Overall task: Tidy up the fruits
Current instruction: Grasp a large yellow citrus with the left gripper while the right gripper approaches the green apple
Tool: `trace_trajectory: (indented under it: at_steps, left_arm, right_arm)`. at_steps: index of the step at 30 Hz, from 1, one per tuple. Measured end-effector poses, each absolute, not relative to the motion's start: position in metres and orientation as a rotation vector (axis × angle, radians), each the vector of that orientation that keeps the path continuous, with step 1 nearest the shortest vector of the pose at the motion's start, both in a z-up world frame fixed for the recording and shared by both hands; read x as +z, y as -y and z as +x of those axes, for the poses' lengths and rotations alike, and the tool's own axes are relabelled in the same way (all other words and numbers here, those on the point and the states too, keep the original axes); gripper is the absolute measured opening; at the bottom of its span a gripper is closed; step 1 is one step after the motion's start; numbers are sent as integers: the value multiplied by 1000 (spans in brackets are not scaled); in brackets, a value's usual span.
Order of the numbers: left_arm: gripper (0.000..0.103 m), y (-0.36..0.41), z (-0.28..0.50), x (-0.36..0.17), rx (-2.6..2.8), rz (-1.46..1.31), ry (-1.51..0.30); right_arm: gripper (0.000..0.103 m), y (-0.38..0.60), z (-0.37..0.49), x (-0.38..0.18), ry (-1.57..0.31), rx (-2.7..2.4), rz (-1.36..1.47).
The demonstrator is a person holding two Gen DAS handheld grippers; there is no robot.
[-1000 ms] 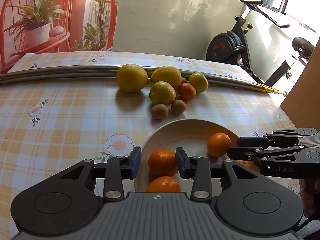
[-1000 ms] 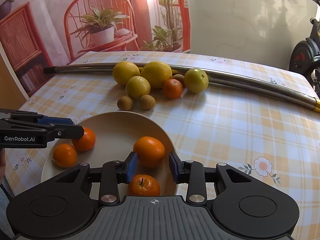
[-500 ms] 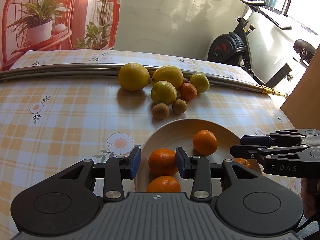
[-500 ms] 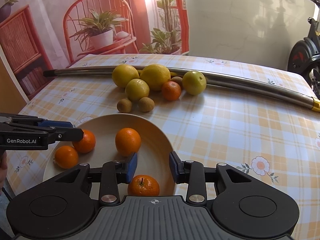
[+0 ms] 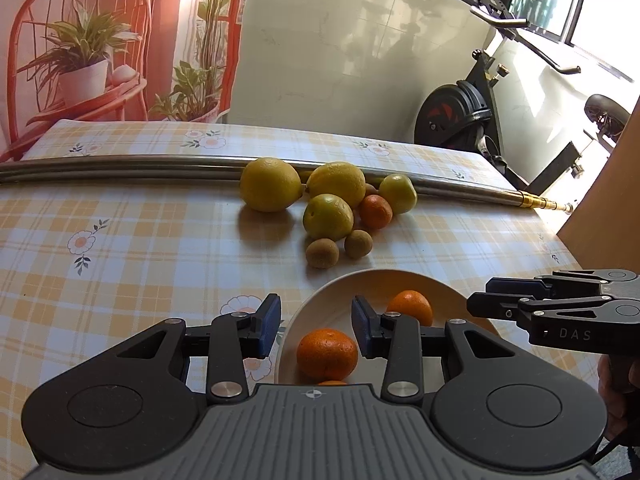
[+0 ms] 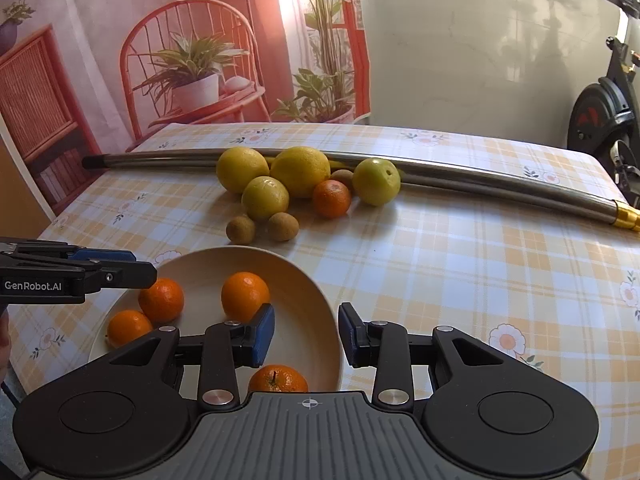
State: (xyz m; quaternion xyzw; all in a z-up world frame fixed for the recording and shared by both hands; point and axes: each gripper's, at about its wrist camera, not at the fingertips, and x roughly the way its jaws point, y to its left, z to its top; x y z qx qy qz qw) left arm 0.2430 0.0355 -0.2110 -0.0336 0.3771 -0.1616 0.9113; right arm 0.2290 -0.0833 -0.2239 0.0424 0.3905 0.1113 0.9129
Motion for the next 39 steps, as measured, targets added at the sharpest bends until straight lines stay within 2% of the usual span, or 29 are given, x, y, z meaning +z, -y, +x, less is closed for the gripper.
trace_trajectory:
  at_steps: [15,17,18,19,31,34,39]
  left_arm:
    - [43,-55,307,-165,-209,-82,-675]
    - [45,-49,318,-164,-222,-65,-677]
    - [53,-46,324,-165,-236,-67,-679]
    - [57,-44,331,-168,-254,-85,-687]
    - [58,-44,395,-219,-220,-266,-829]
    - [62,-50,404,-229,-216,-324,-873]
    - [62,-59,409,-243,-207,-422,-890]
  right_arm:
    - [33,117,248,-209,-752,155,137]
    - [33,120,252,-206,-740,148,148]
    - [33,122,255,-204,-734,145,153]
    - [33,124,256,-203,-728,142,158]
    - [33,147,270,-210,-730,98,200]
    - [33,151,273,-216,-744,85,215]
    - [33,156,276,-225,-759,71,234]
